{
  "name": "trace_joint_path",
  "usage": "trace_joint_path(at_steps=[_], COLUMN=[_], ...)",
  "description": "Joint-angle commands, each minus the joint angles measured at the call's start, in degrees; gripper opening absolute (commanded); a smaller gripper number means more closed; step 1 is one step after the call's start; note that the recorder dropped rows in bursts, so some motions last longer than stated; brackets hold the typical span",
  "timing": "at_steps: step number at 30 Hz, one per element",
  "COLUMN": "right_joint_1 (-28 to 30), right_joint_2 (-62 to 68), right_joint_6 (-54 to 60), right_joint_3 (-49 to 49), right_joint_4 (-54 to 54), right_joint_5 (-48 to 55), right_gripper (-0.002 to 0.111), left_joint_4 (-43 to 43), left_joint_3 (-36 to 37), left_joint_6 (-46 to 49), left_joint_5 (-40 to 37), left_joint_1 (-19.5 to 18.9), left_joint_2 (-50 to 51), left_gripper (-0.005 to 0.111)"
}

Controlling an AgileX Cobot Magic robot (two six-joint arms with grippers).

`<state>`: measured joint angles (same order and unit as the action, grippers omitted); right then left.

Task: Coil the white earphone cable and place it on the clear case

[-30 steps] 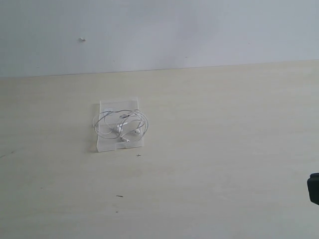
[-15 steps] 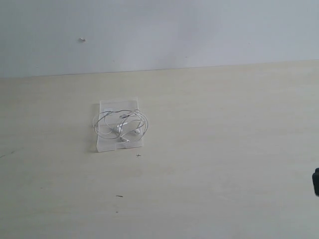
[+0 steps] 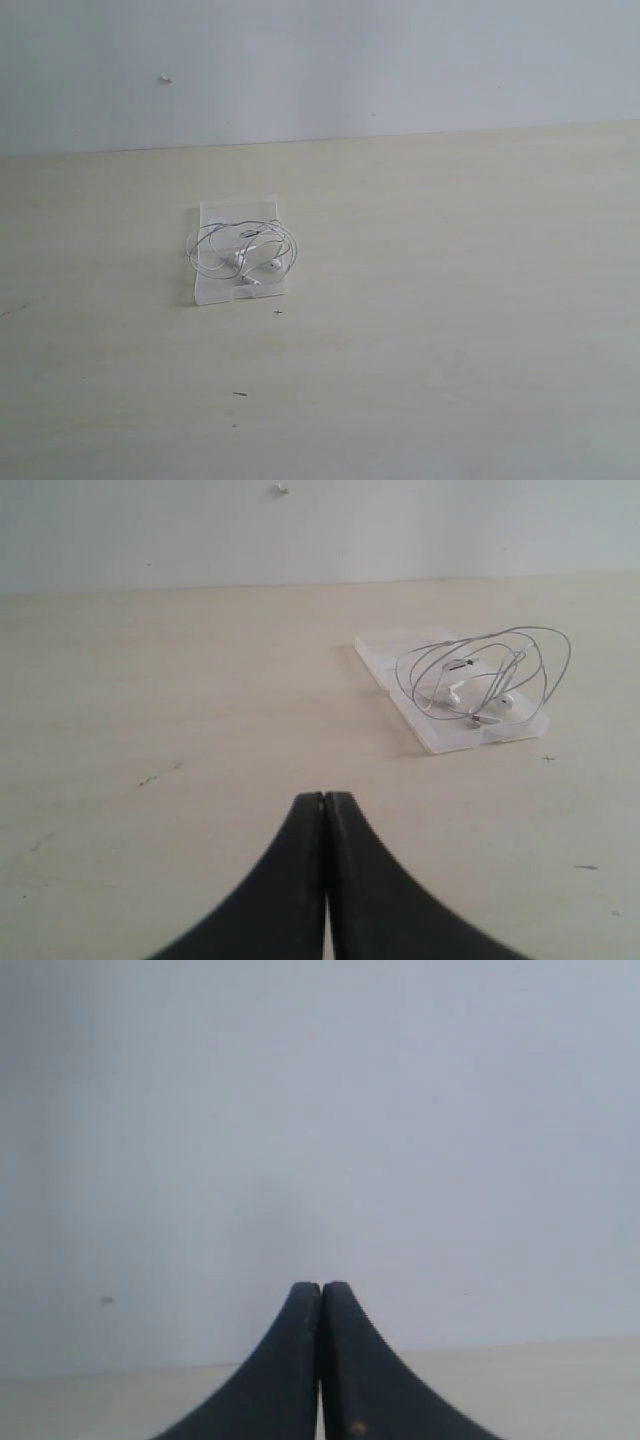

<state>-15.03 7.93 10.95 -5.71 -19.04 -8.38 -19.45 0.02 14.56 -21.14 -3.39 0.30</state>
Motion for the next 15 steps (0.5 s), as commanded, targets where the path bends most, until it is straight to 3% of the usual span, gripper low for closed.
trace_joint_path(at_steps=[1,15], right_joint_1=[3.6,5.6], right_joint_2=[-3.9,-7.9], right_joint_6=[-5.0,0.0], right_joint_3=[5.7,5.7], right_joint_4=[-0.6,-0.3], right_joint_5=[-6.3,8.8], right_gripper=[0.000,0.000], left_joint_4=[-0.1,-0.1], left_joint_3=[0.0,0.0], left_joint_6=[-0.2,-0.2], left_joint_5=[0.3,0.3], left_joint_1=[-0.1,-0.1], left_joint_2=[-0.3,-0.3], left_gripper=[0.000,0.000])
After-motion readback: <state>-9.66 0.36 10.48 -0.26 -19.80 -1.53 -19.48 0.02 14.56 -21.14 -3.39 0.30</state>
